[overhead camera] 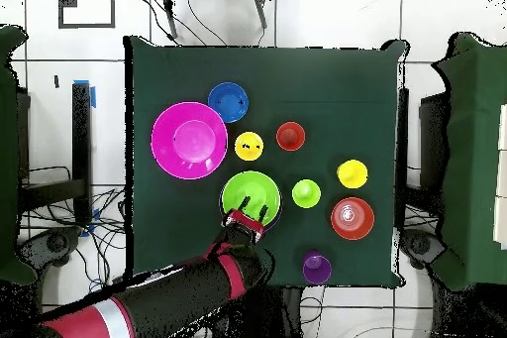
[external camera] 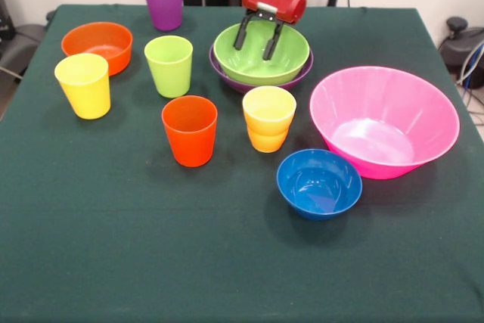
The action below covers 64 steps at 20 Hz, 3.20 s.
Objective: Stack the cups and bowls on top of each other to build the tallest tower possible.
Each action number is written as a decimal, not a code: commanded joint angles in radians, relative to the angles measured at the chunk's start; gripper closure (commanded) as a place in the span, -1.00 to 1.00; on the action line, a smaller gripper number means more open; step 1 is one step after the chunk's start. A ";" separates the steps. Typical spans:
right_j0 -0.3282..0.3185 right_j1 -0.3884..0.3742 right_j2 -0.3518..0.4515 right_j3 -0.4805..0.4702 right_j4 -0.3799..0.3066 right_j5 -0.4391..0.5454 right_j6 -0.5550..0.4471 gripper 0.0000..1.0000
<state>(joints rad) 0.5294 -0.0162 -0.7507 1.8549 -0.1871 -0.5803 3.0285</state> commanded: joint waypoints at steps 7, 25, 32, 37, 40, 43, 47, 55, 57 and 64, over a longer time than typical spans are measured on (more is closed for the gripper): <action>-0.039 -0.063 0.161 -0.006 -0.098 0.010 -0.003 -1.00; -0.085 -0.059 0.153 0.004 -0.162 -0.038 -0.009 -1.00; -0.105 -0.074 0.148 0.014 -0.201 -0.042 -0.015 -1.00; -0.118 -0.095 0.146 0.031 -0.235 -0.049 -0.013 -1.00; -0.117 -0.098 0.145 0.038 -0.241 -0.055 -0.014 -1.00; -0.116 -0.077 0.148 0.034 -0.225 -0.073 -0.018 -1.00; -0.123 -0.073 0.144 0.028 -0.227 -0.081 -0.024 -1.00; -0.123 -0.033 0.144 0.018 -0.192 -0.120 -0.030 -1.00; -0.124 -0.020 0.143 0.014 -0.181 -0.130 -0.032 -1.00; -0.117 -0.003 0.138 0.005 -0.166 -0.135 -0.034 -1.00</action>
<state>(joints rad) 0.4293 -0.0748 -0.7492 1.8956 -0.3788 -0.6862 3.0285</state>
